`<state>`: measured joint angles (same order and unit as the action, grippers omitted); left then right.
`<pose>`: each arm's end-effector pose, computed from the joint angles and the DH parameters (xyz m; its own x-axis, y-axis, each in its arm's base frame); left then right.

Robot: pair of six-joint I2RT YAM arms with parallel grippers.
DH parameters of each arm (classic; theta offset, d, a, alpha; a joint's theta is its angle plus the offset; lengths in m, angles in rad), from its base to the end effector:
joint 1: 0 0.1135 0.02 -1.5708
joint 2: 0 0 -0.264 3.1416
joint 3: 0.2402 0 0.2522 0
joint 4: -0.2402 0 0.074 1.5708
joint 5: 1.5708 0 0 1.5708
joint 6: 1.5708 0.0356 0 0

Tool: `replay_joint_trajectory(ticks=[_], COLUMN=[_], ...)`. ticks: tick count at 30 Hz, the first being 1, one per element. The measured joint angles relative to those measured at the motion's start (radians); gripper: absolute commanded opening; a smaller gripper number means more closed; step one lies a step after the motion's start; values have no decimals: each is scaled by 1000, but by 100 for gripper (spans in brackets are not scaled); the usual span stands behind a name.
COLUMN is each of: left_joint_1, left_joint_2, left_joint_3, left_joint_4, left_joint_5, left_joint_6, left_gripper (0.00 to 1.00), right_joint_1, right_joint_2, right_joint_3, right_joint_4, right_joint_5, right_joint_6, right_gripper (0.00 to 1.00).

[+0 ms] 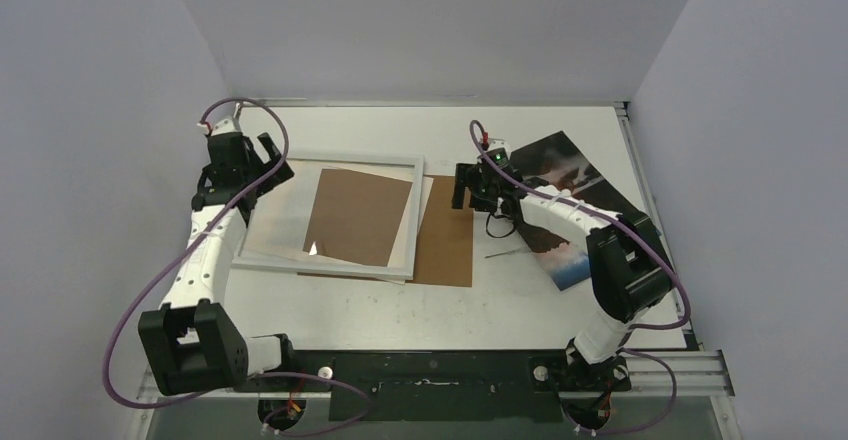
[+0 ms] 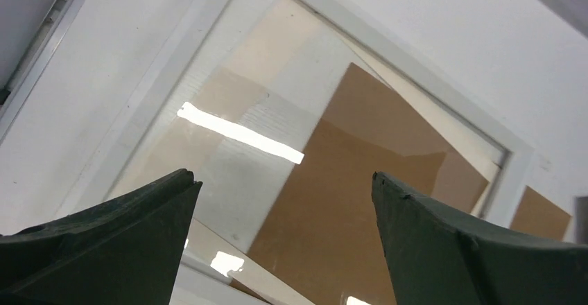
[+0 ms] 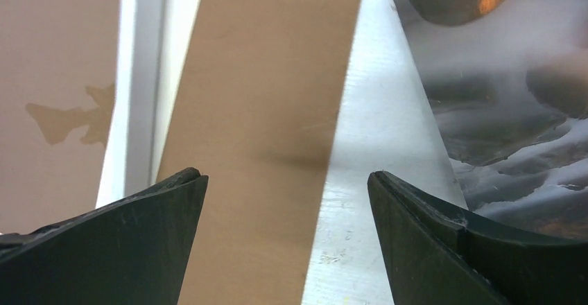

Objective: Take the photo out of the frame
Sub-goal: Adjust the photo frame at the center of the board.

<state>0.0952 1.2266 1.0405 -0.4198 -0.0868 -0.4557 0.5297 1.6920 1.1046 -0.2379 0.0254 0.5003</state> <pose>0.2712 0.0290 0.3133 -0.4362 -0.4821 -0.7598 -0.3982 0.8606 -0.3174 0.3141 0.1828 0.2092 -0.7915 0.0923 -0.6042 -0.1260 0.9427 0.3090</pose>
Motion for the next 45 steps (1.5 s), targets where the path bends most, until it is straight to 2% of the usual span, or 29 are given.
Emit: replay_joint_trajectory(ticks=[5,12,20,27,29,31,39,45], left_joint_1=[27,178,280,283,283,283,253,170], left_joint_2=[114,230,437,583,613,634,642,642], left_joint_3=[-2,20,84,105,113,118,118,121], left_joint_4=[47,124,195,230,229,230,239,230], left_joint_5=[-30,3,152,240,272,302,330,306], left_joint_6=[107,222,297,321,322,317,322,322], left_gripper=[97,97,97,100,94,93,93,94], right_joint_1=[-81,-138,-156,-158,-156,-150,-69,-6], right_joint_2=[3,0,-8,11,20,36,125,168], right_joint_3=[-87,-238,-292,-307,-312,-313,-293,-266], right_joint_4=[68,225,349,416,444,478,655,711], right_joint_5=[-126,-264,-348,-409,-428,-439,-432,-415], right_joint_6=[47,118,166,202,224,251,383,459], right_gripper=[90,90,90,90,90,90,90,90])
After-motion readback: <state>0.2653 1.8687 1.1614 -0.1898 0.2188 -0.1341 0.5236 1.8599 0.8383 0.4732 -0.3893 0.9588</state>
